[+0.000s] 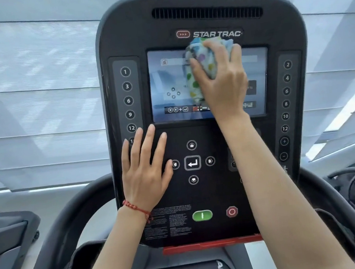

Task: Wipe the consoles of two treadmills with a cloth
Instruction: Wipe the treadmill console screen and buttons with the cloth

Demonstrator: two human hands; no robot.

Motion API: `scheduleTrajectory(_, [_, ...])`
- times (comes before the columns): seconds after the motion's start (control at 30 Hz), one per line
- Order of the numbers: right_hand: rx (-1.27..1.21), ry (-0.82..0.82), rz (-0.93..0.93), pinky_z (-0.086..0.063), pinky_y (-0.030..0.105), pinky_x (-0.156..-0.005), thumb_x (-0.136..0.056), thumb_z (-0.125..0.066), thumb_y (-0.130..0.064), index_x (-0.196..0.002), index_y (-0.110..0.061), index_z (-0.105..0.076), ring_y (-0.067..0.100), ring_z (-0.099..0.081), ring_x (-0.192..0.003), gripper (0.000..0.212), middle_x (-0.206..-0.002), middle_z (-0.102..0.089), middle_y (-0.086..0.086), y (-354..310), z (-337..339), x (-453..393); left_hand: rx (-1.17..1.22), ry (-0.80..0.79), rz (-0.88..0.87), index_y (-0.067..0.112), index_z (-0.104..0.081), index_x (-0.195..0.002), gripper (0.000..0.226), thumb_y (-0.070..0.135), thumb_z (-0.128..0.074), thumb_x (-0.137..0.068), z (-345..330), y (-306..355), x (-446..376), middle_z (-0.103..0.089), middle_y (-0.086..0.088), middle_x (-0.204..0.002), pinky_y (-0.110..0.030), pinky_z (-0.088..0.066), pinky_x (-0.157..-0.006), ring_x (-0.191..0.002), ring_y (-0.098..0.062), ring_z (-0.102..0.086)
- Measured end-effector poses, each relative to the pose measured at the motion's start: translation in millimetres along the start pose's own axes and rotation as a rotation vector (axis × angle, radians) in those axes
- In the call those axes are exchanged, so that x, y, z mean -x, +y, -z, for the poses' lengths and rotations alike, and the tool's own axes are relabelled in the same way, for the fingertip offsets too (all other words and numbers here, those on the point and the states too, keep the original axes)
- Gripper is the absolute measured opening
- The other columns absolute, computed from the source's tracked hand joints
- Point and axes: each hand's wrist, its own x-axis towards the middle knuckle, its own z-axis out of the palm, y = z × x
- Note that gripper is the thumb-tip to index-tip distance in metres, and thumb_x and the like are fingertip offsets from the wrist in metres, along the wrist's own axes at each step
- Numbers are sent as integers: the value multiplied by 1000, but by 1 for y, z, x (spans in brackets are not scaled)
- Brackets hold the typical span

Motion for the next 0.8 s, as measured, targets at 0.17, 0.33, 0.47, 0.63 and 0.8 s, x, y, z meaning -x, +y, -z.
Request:
scheduleTrajectory(0.17, [19, 34, -151, -25, 1, -57, -84, -64, -35, -105, -8, -64, 9, -47, -72, 35, -92, -58, 18, 1, 14, 3, 24, -9, -4, 10, -45, -135, 45, 28, -47, -94, 7, -1, -2, -41, -16, -142, -52, -28, -108, -134, -31, -32])
scheduleTrajectory(0.33, [-181, 51, -142, -37, -3, -65, -82, -67, -29, -104, -7, -65, 9, -50, -73, 31, -92, -59, 16, -40, 2, 5, 39, -7, 17, 8, -47, -133, 46, 24, -50, -91, 20, -18, 12, -43, -17, -140, -51, -28, -108, -134, -32, -33])
scheduleTrajectory(0.47, [-254, -31, -37, -48, 12, -58, -81, -67, -30, -104, -9, -65, 11, -53, -70, 31, -93, -58, 15, -85, -29, 3, 40, -21, 29, 8, -44, -134, 47, 23, -50, -90, 24, -34, 29, -41, -17, -142, -51, -28, -109, -135, -32, -31])
scheduleTrajectory(0.63, [-121, -27, 68, -53, 34, -40, -85, -58, -40, -103, -9, -66, 20, -59, -58, 37, -90, -58, 16, -101, -59, 9, 89, -27, 24, 8, -41, -135, 48, 21, -49, -90, 25, -43, 41, -33, -14, -144, -51, -31, -106, -135, -31, -31])
scheduleTrajectory(0.8, [7, 24, 148, -52, 31, -38, -85, -58, -42, -105, -12, -66, 19, -60, -60, 36, -89, -60, 15, -96, -57, 40, 112, -23, 4, 7, -43, -134, 45, 20, -47, -92, 23, -44, 49, -35, -16, -143, -50, -32, -107, -135, -31, -32])
